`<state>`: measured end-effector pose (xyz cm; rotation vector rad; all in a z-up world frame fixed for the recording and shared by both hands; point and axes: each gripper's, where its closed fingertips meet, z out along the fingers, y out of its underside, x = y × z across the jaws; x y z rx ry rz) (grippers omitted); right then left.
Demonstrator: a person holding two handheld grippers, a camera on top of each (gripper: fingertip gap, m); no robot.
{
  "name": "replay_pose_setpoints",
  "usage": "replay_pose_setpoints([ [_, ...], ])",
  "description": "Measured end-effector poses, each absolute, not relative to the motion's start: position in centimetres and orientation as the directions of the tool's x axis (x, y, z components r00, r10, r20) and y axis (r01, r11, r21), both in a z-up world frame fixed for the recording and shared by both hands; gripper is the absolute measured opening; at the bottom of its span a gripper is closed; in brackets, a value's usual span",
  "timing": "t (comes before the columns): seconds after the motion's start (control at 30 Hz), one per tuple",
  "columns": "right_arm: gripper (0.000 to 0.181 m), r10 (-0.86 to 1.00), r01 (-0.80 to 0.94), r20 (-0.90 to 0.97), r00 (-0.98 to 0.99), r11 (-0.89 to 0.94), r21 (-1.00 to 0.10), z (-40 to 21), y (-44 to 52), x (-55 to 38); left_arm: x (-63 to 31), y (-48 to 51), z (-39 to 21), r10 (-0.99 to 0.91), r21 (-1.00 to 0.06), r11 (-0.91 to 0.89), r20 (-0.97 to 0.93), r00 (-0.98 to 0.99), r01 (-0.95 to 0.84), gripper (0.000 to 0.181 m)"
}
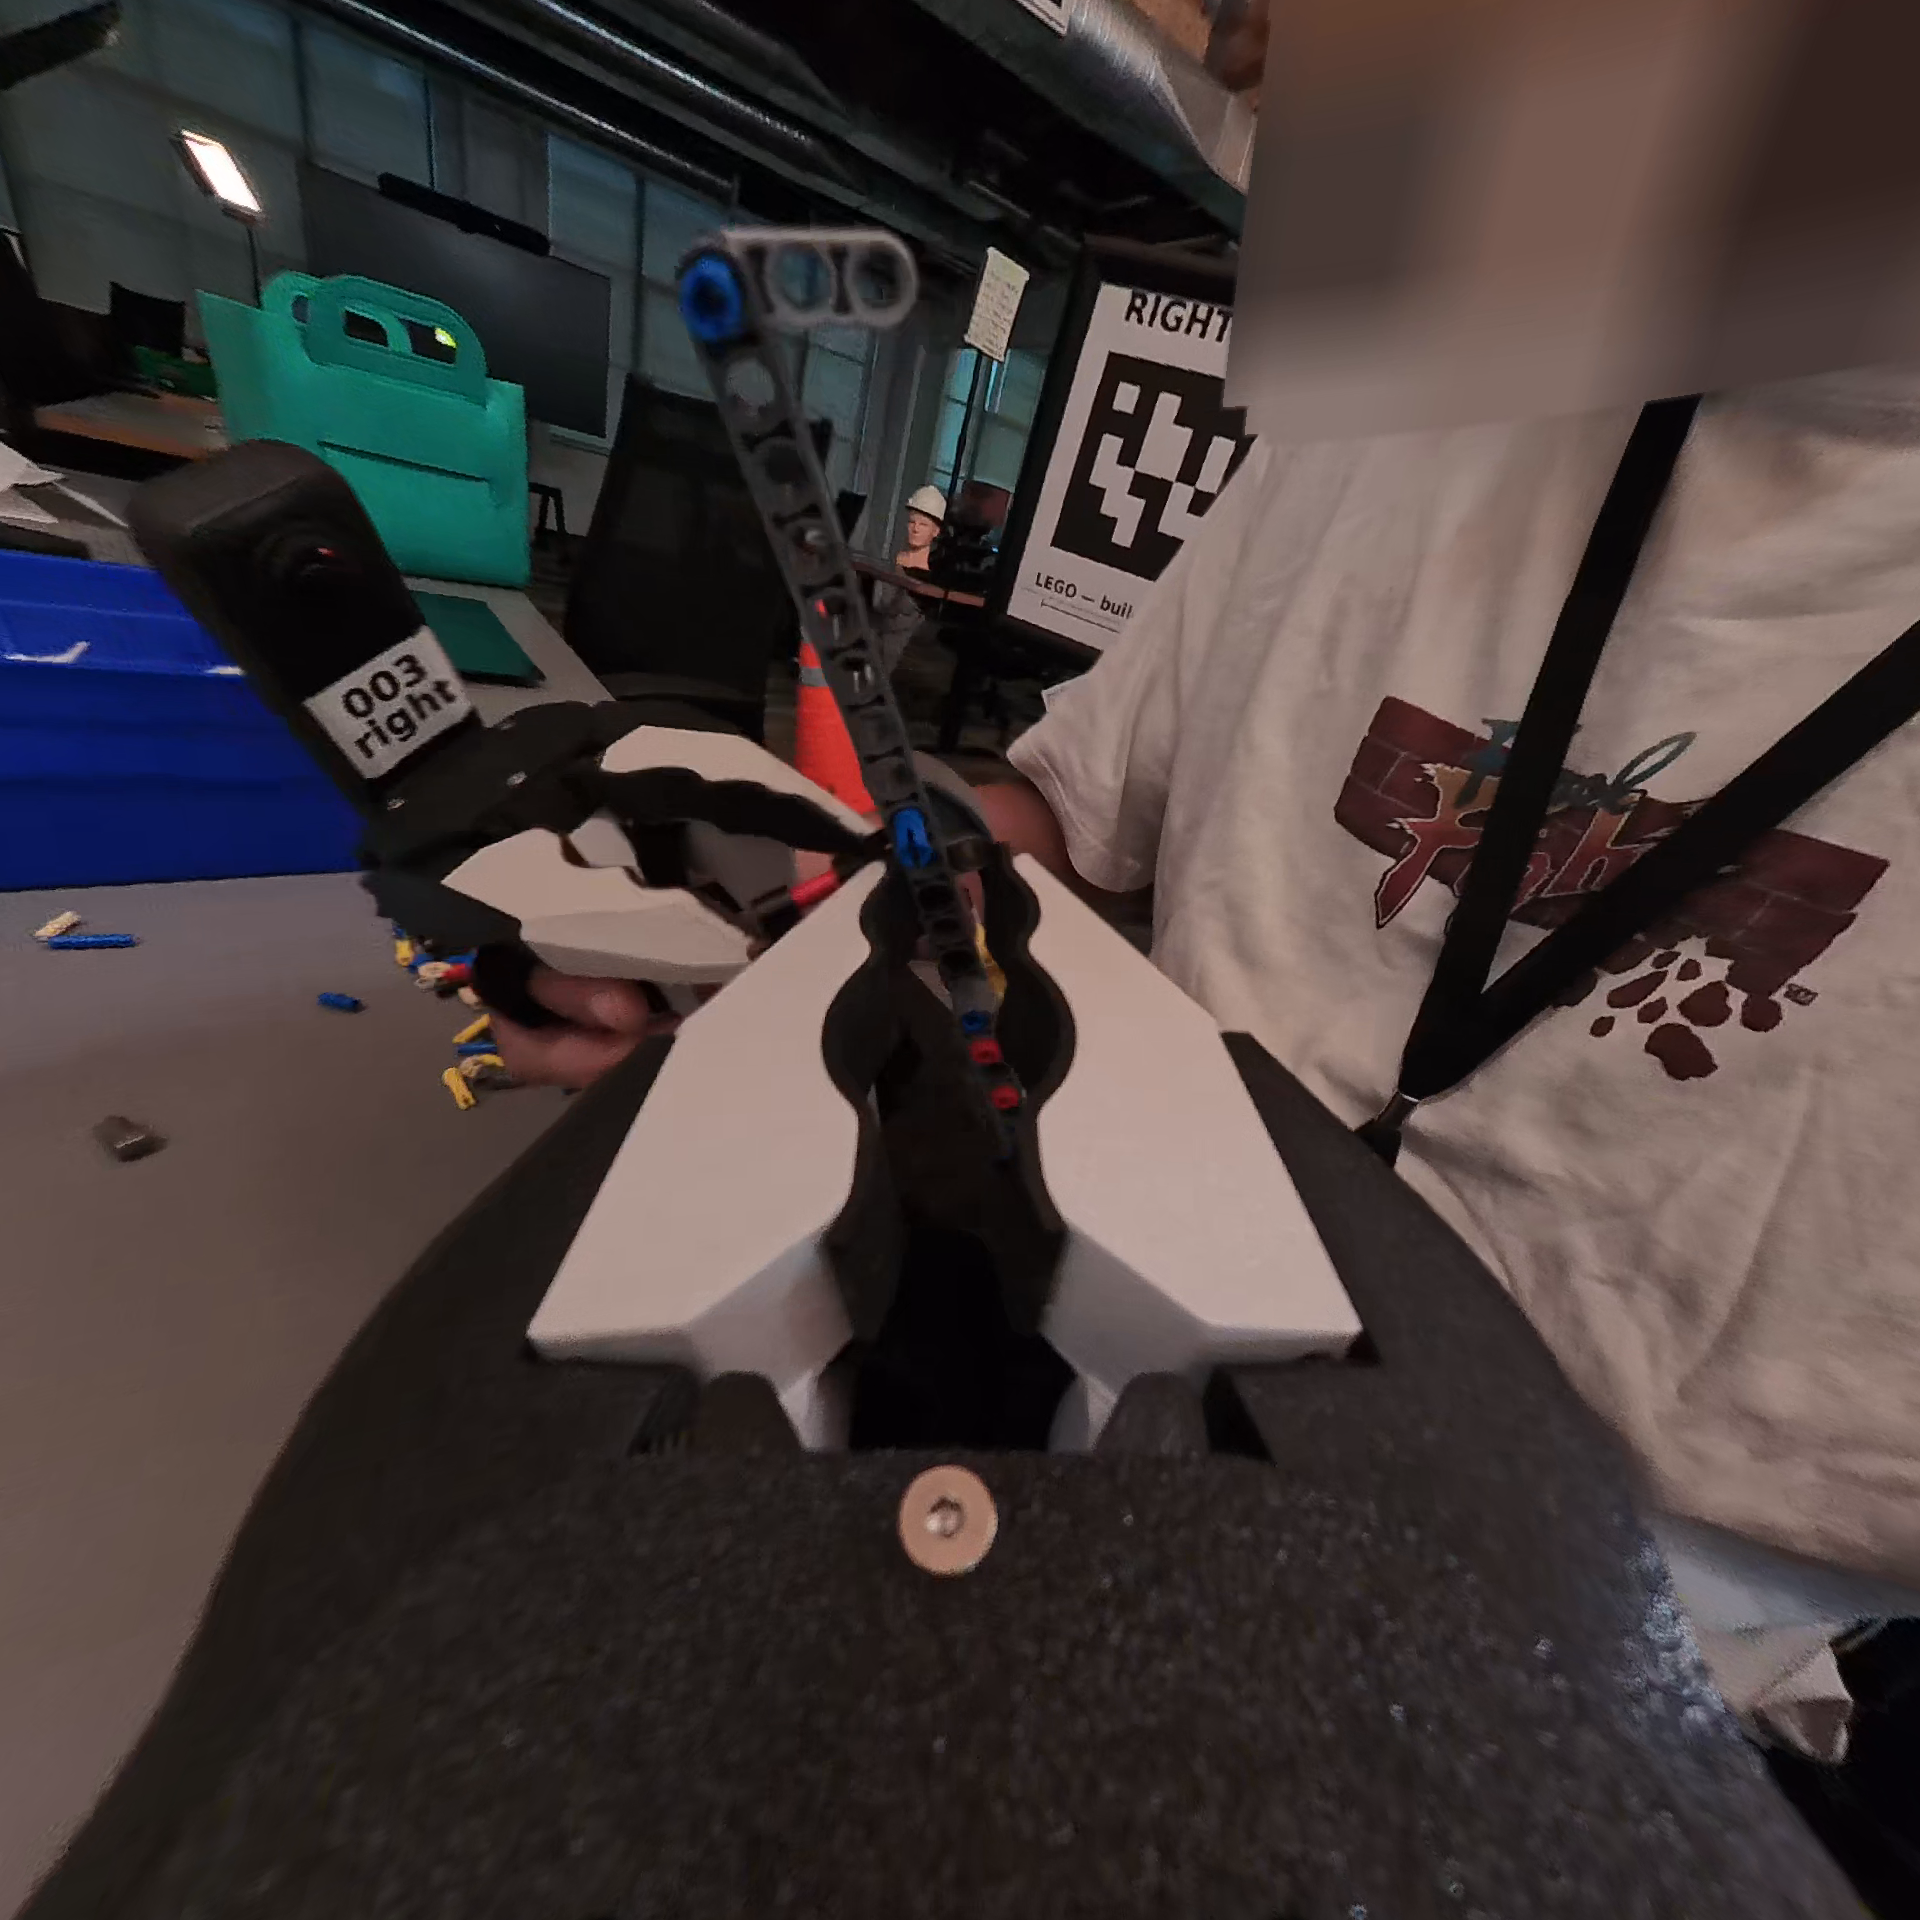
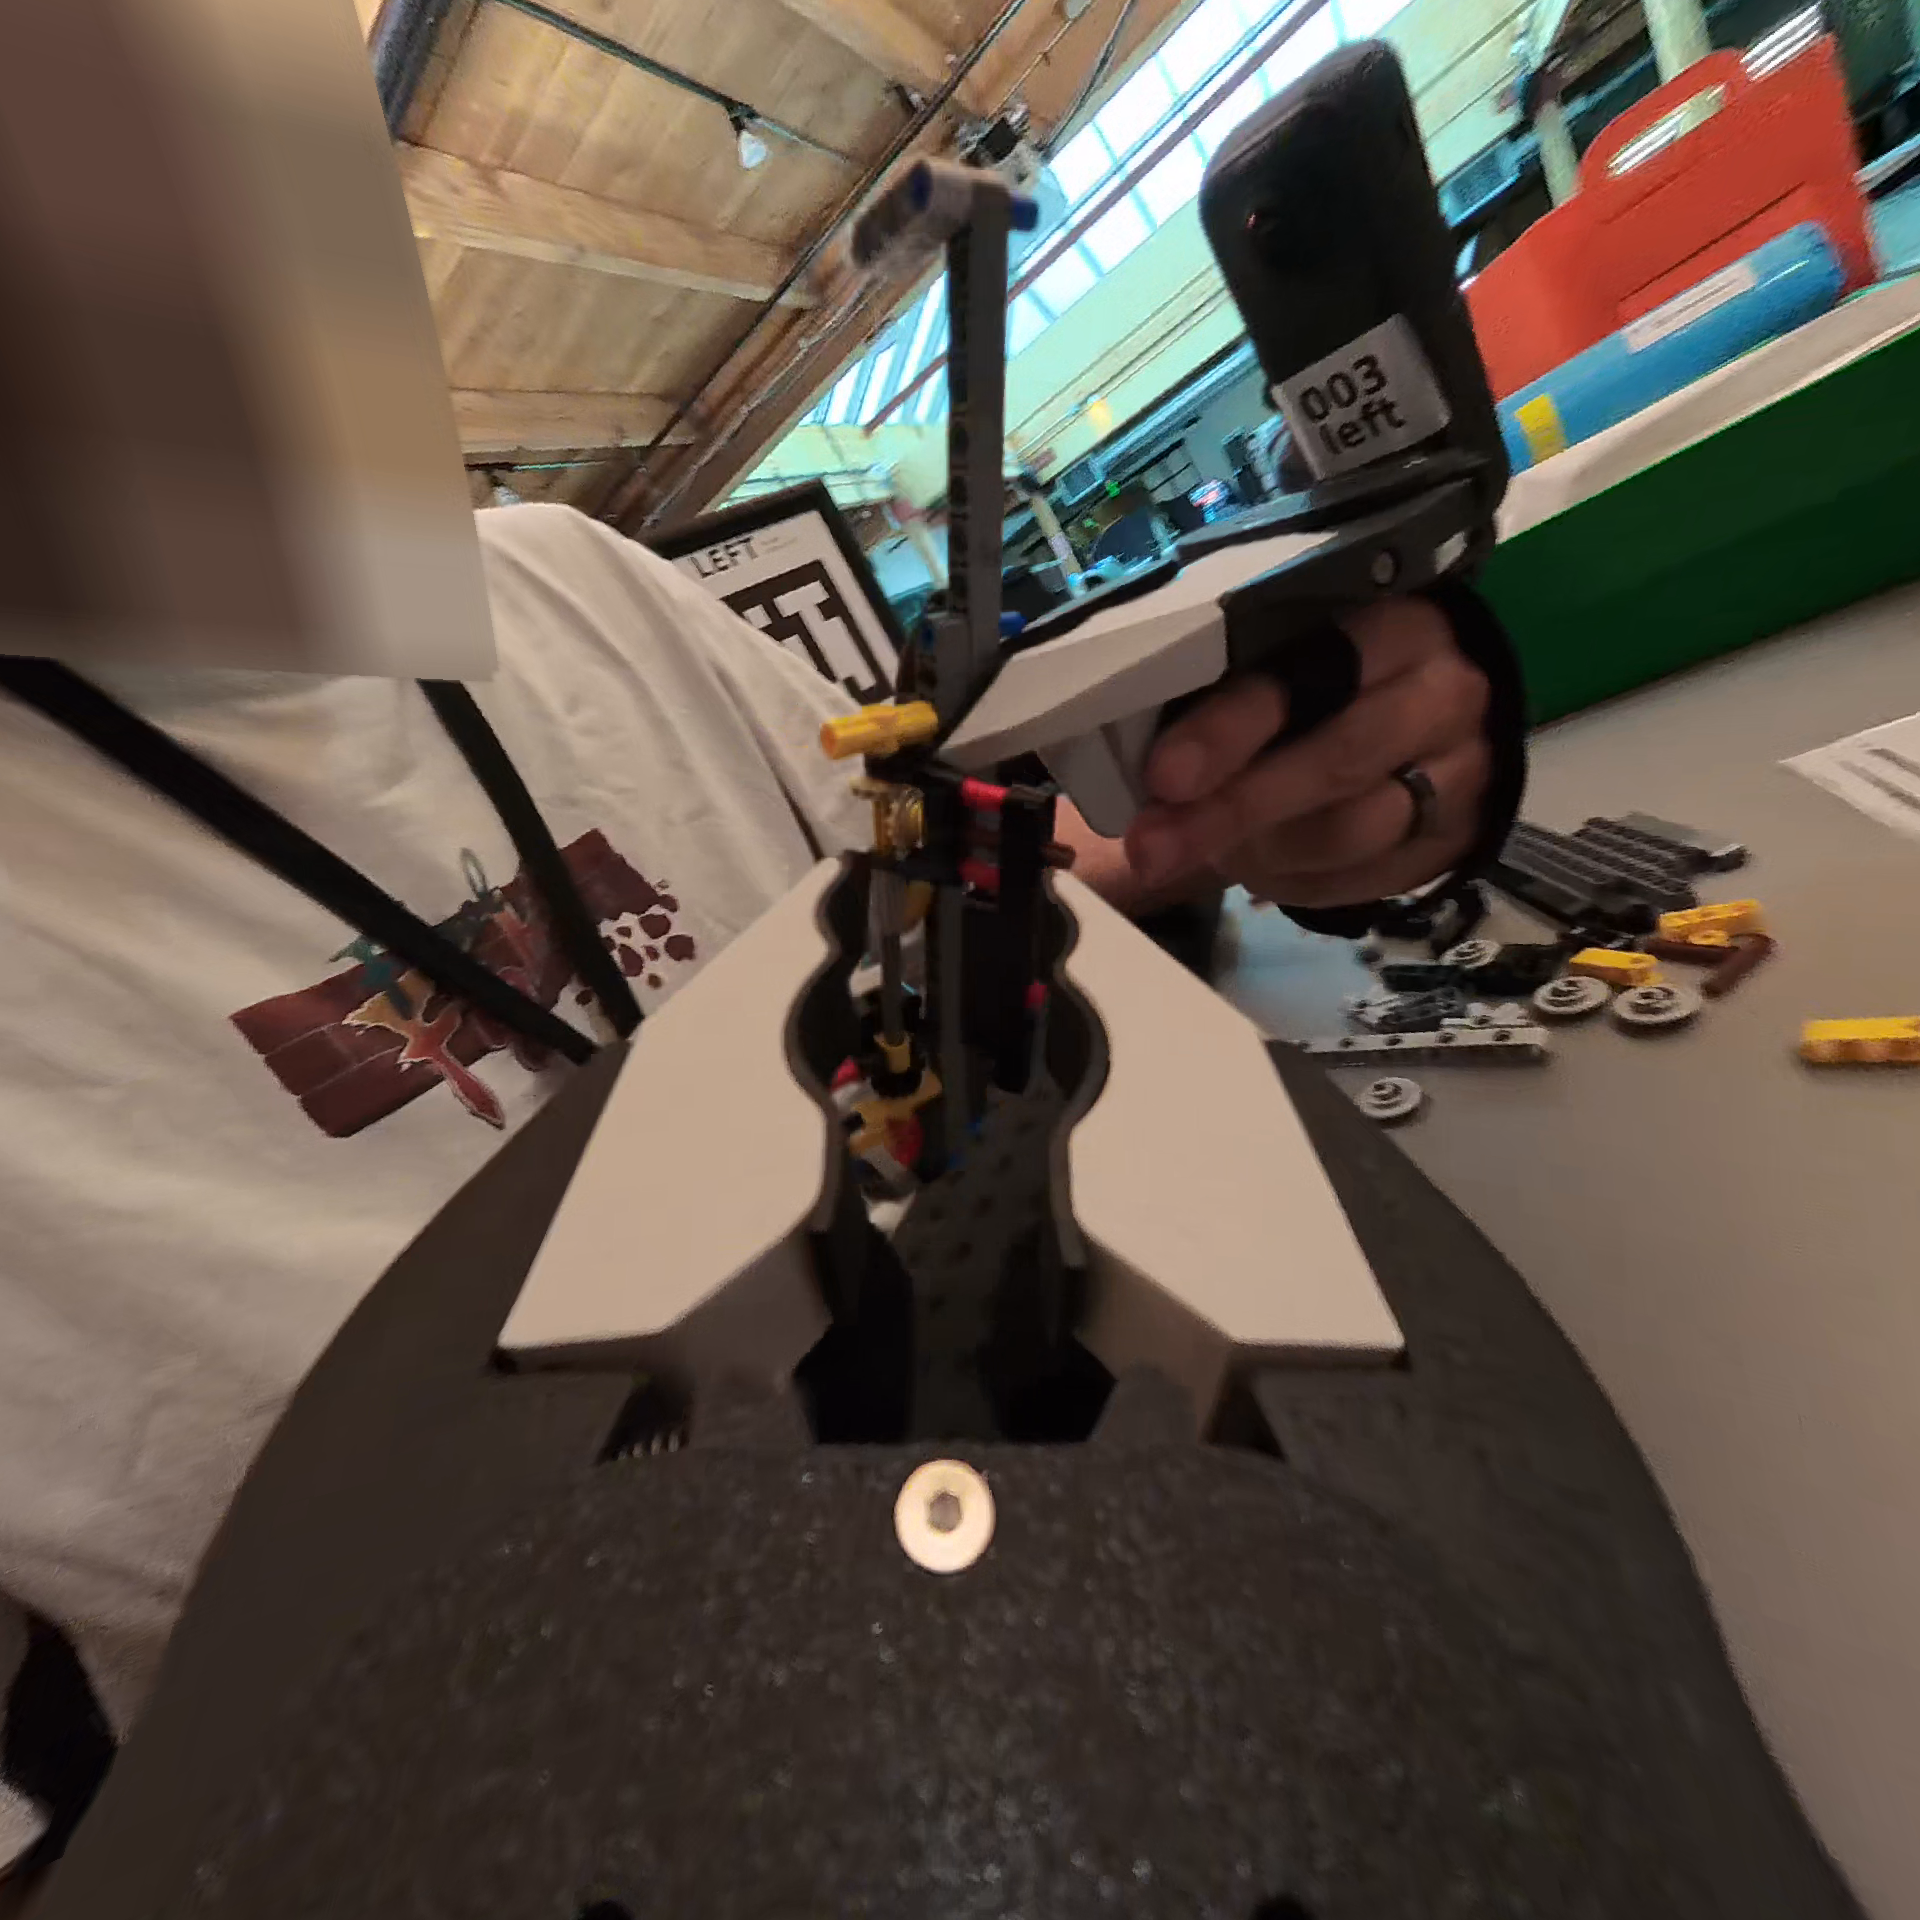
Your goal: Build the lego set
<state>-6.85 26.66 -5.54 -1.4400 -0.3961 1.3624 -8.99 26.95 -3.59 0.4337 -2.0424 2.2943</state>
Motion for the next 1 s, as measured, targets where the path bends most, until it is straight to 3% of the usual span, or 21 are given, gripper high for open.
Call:
replay_pose_setpoints([
  [0.1, 0.0, 0.806, -0.468, -0.471, 0.359, -0.282, -0.838, -4.7, 26.1, -4.3, -7.5, 28.8, -3.5, -0.255, -0.962, -0.153, 0.258, -0.932, -0.225, 0.011],
  [0.23, 0.002, 0.739, -0.422, -0.47, 0.482, -0.274, -0.864, -6.1, 26.2, -3.4, -5.1, 30.8, -5.2, -0.364, -0.933, -0.167, 0.359, -0.859, -0.319, 0.011],
  [0.33, 0.019, 0.687, -0.377, -0.466, 0.557, -0.291, -0.879, -7.4, 27.4, -4.0, -3.7, 31.1, -6.9, -0.428, -0.919, -0.151, 0.392, -0.814, -0.363, 0.01],
  [0.5, 0.023, 0.539, -0.352, -0.46, 0.706, -0.297, -0.888, -9.7, 29.3, -1.4, -4.5, 30.2, -6.3, -0.342, -0.916, -0.175, 0.401, -0.85, -0.361, 0.01],
  [0.6, 0.052, 0.6, -0.436, -0.533, 0.597, -0.316, -0.843, -9.0, 29.6, -1.9, -5.7, 29.3, -4.8, -0.239, -0.911, -0.222, 0.397, -0.886, -0.348, 0.01],
  [0.73, 0.055, 0.762, -0.488, -0.573, 0.303, -0.392, -0.78, -7.0, 28.7, -5.4, -6.8, 28.4, -3.6, -0.147, -0.905, -0.247, 0.388, -0.91, -0.346, 0.01],
  [0.77, 0.048, 0.773, -0.479, -0.578, 0.26, -0.417, -0.773, -6.9, 28.5, -6.0, -6.7, 28.3, -3.5, -0.153, -0.905, -0.253, 0.385, -0.91, -0.34, 0.01],
  [0.8, 0.022, 0.787, -0.437, -0.57, 0.238, -0.437, -0.786, -7.1, 27.9, -6.4, -6.6, 28.4, -3.5, -0.164, -0.907, -0.254, 0.382, -0.909, -0.335, 0.01],
  [0.83, 0.011, 0.797, -0.417, -0.556, 0.237, -0.434, -0.799, -7.1, 27.5, -6.4, -6.5, 28.6, -3.6, -0.175, -0.908, -0.256, 0.382, -0.907, -0.333, 0.01],
  [1.0, 0.008, 0.768, -0.449, -0.524, 0.369, -0.346, -0.824, -6.8, 27.9, -4.7, -5.0, 30.4, -4.3, -0.272, -0.9, -0.273, 0.411, -0.87, -0.34, 0.01],
])
